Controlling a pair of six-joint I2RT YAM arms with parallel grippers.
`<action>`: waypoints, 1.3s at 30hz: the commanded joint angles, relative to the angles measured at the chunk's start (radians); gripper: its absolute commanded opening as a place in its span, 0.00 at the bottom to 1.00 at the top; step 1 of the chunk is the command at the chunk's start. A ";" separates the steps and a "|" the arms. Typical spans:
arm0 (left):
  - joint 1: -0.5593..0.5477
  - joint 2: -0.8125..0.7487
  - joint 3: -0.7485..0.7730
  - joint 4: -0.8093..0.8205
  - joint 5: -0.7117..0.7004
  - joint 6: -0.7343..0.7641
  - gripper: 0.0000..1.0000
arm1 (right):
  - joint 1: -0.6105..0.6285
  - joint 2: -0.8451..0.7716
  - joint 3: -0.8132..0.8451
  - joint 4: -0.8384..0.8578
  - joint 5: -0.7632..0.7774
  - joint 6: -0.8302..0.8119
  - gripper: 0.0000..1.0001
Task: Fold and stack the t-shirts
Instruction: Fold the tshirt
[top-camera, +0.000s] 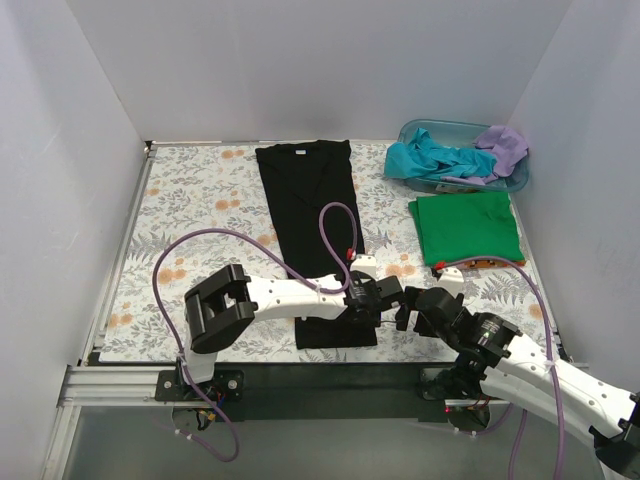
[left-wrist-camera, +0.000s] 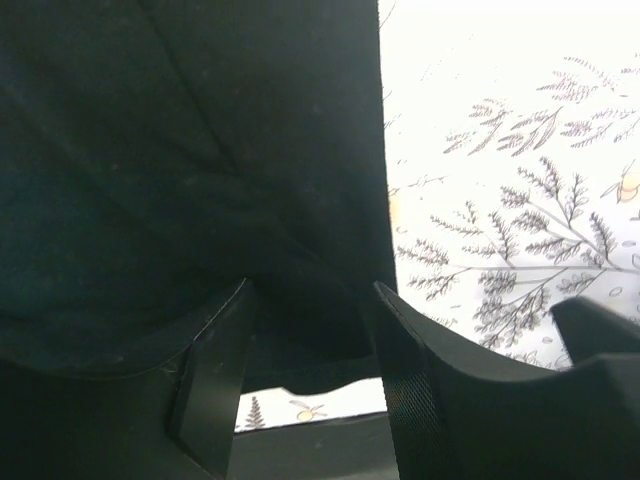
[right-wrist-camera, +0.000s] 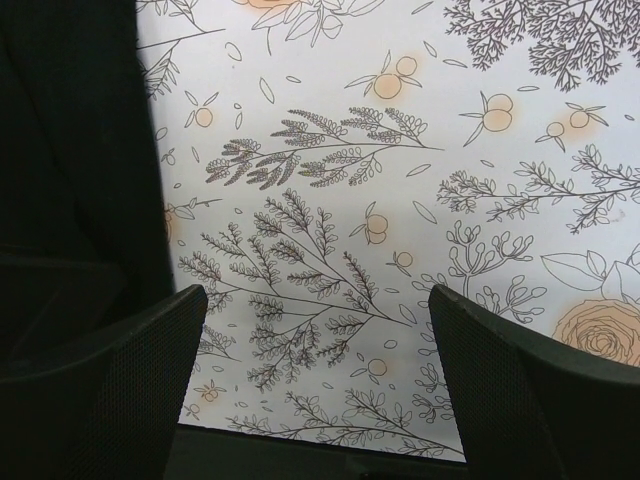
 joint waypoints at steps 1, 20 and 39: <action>-0.007 0.027 0.049 -0.040 -0.042 0.004 0.49 | -0.002 -0.006 0.002 0.002 0.044 0.020 0.98; -0.031 0.115 0.159 -0.188 -0.110 -0.038 0.08 | -0.002 -0.049 -0.004 0.004 0.051 0.016 0.98; -0.040 -0.241 -0.078 -0.142 -0.142 -0.058 0.00 | -0.002 0.037 -0.015 0.238 -0.310 -0.283 0.98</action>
